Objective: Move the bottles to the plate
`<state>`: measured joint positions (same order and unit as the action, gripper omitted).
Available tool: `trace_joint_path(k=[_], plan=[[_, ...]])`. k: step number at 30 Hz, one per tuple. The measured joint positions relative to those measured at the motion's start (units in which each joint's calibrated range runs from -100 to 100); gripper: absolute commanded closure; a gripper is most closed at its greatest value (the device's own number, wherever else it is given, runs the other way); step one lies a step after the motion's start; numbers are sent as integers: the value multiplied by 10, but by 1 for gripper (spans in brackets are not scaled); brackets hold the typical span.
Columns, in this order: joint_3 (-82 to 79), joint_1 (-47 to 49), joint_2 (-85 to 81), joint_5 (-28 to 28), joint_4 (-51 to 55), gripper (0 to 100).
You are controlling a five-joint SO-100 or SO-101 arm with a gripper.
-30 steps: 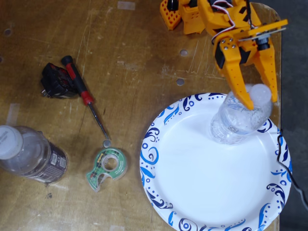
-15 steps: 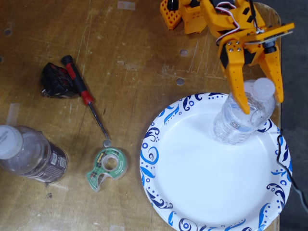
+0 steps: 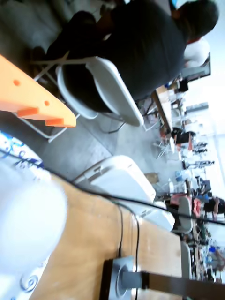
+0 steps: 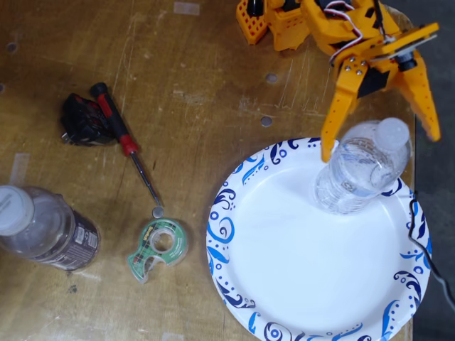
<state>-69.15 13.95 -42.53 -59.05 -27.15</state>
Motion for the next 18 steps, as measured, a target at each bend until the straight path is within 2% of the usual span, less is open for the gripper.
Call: trace_joint_path(k=[10, 14, 18], plan=[[48, 6, -67, -6, 18, 51], [78, -5, -159, -5, 127, 51], [138, -94, -270, -6, 294, 51]])
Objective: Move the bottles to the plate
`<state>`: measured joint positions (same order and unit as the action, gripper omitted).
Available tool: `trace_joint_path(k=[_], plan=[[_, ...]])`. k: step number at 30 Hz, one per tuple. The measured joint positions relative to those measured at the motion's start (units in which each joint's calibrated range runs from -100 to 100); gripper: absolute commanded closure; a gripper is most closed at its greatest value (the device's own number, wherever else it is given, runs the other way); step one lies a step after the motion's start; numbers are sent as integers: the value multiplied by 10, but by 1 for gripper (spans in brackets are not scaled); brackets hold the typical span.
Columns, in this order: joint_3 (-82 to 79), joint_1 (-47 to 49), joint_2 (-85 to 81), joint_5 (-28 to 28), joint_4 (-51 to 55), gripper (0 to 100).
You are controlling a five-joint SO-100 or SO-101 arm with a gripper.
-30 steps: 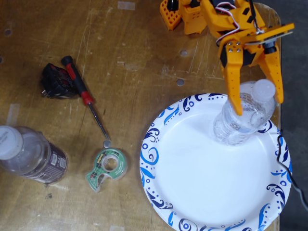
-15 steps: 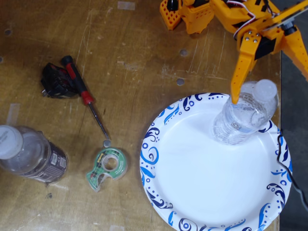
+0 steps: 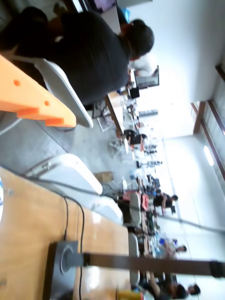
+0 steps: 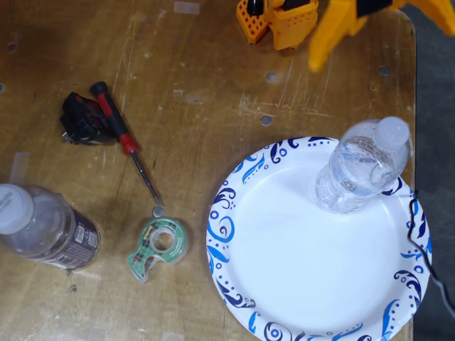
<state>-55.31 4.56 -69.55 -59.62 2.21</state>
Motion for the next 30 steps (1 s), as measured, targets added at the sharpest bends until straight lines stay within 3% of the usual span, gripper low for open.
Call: trace_joint_path(k=[4, 11, 16, 25, 30], plan=[[42, -182, -42, 2, 107, 51], [45, -436, 12, 41, 85, 51], [45, -458, 143, 81, -47, 51], [99, -460, 462, 84, -326, 51], [222, -469, 647, 84, -386, 51]])
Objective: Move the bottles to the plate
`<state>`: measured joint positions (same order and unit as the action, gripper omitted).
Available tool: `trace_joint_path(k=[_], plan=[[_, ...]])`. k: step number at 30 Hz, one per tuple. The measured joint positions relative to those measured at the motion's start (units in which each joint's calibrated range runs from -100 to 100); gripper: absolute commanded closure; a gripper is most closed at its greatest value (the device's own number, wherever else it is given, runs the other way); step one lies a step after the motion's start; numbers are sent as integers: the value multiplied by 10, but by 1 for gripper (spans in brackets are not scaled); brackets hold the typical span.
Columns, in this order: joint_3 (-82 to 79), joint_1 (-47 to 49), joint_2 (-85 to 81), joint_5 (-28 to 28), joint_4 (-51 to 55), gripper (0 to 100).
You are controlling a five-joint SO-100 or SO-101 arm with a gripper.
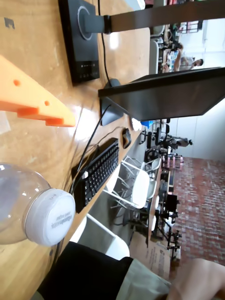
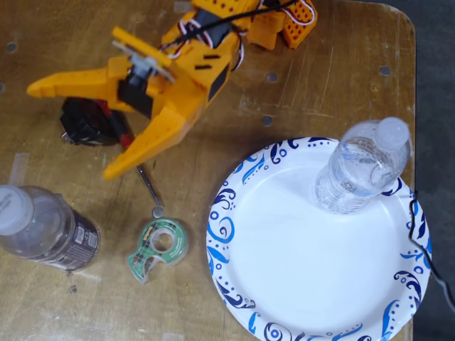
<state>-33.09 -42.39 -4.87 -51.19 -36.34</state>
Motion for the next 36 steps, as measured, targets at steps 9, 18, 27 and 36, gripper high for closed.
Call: trace_joint_path(k=[9, 18, 27, 36], plan=[[235, -39, 239, 0, -2, 50], [317, -54, 299, 0, 6, 50], [357, -51, 305, 0, 70, 50], [391, -57, 336, -24, 84, 51]])
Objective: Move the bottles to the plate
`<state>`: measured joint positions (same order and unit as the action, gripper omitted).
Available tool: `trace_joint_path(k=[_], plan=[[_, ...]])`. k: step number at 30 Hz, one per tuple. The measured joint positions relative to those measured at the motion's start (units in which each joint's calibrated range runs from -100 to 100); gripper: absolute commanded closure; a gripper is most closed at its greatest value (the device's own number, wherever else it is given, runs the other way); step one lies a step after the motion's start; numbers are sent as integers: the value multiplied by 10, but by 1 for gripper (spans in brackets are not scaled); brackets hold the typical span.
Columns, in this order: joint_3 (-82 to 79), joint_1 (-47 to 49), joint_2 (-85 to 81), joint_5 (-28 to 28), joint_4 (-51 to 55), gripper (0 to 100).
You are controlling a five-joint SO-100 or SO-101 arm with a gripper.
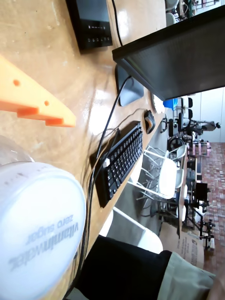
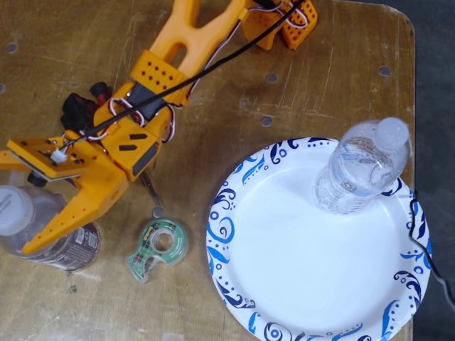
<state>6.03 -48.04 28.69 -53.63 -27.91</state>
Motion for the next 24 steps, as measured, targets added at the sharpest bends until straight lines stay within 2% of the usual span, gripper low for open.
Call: trace_joint_path(k=[11, 16, 24], plan=[[106, 1, 68, -3, 35, 51], [109, 1, 68, -3, 35, 60], [109, -3, 68, -3, 35, 66]])
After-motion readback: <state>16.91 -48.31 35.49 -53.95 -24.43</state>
